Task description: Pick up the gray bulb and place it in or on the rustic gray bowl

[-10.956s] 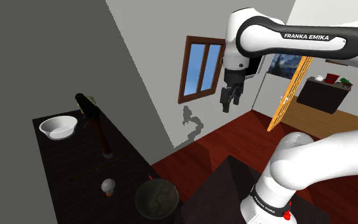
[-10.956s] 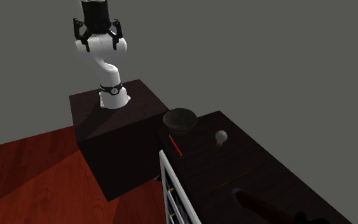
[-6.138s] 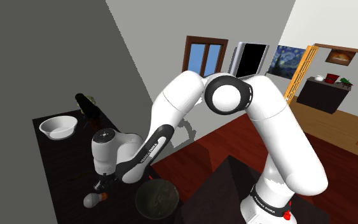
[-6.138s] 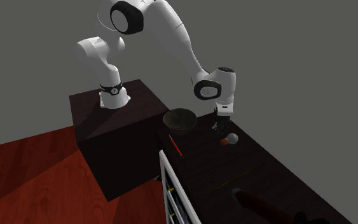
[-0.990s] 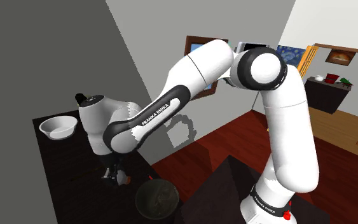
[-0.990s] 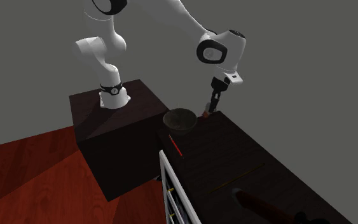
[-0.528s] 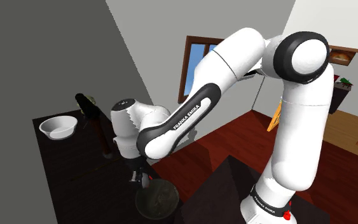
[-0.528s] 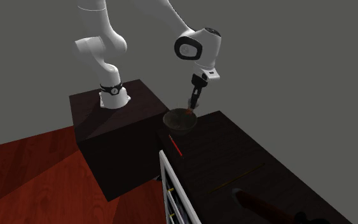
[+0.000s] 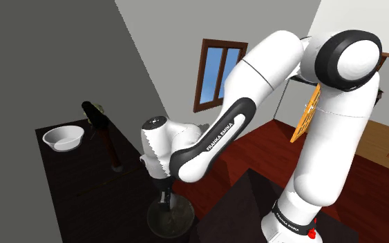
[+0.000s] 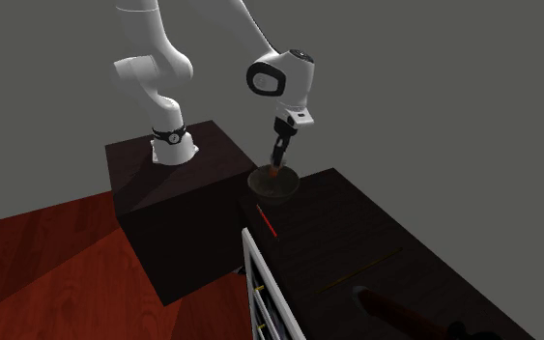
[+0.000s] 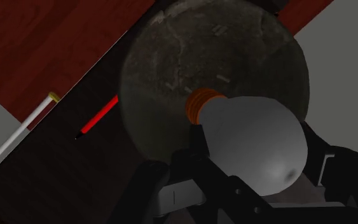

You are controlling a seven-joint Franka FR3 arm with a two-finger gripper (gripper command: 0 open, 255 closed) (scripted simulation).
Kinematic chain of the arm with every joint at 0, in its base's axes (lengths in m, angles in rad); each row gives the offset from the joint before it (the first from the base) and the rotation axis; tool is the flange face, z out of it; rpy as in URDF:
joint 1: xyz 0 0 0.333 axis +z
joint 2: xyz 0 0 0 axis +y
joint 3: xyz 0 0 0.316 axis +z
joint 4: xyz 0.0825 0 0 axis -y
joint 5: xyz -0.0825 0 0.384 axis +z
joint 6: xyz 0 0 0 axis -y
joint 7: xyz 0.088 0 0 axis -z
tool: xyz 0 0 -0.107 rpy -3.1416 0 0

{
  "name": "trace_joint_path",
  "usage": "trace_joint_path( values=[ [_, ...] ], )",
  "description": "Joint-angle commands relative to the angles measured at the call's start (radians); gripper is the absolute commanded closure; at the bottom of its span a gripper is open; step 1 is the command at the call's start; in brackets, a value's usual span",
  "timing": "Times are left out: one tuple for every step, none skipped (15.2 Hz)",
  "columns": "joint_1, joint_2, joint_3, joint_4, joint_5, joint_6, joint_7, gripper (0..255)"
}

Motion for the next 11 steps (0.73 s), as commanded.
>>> trace_joint_path(
  values=[
    [0.005, 0.025, -0.009, -0.005, -0.027, 0.025, 0.019, 255],
    [0.009, 0.041, -0.015, -0.006, -0.043, 0.036, 0.031, 255],
    [0.013, 0.056, -0.022, -0.006, -0.059, 0.047, 0.042, 255],
    [0.018, 0.071, -0.029, -0.005, -0.075, 0.058, 0.054, 255],
    [0.023, 0.086, -0.036, -0.005, -0.091, 0.069, 0.065, 255],
    [0.028, 0.101, -0.044, -0.004, -0.107, 0.079, 0.076, 255],
    [0.034, 0.116, -0.053, -0.003, -0.122, 0.090, 0.087, 255],
    [0.040, 0.131, -0.061, -0.001, -0.138, 0.100, 0.099, 255],
    [0.046, 0.146, -0.070, 0.001, -0.153, 0.110, 0.110, 255],
    [0.050, 0.154, -0.075, 0.002, -0.161, 0.115, 0.115, 255],
    [0.050, 0.154, -0.075, 0.001, -0.161, 0.116, 0.115, 255]
  ],
)
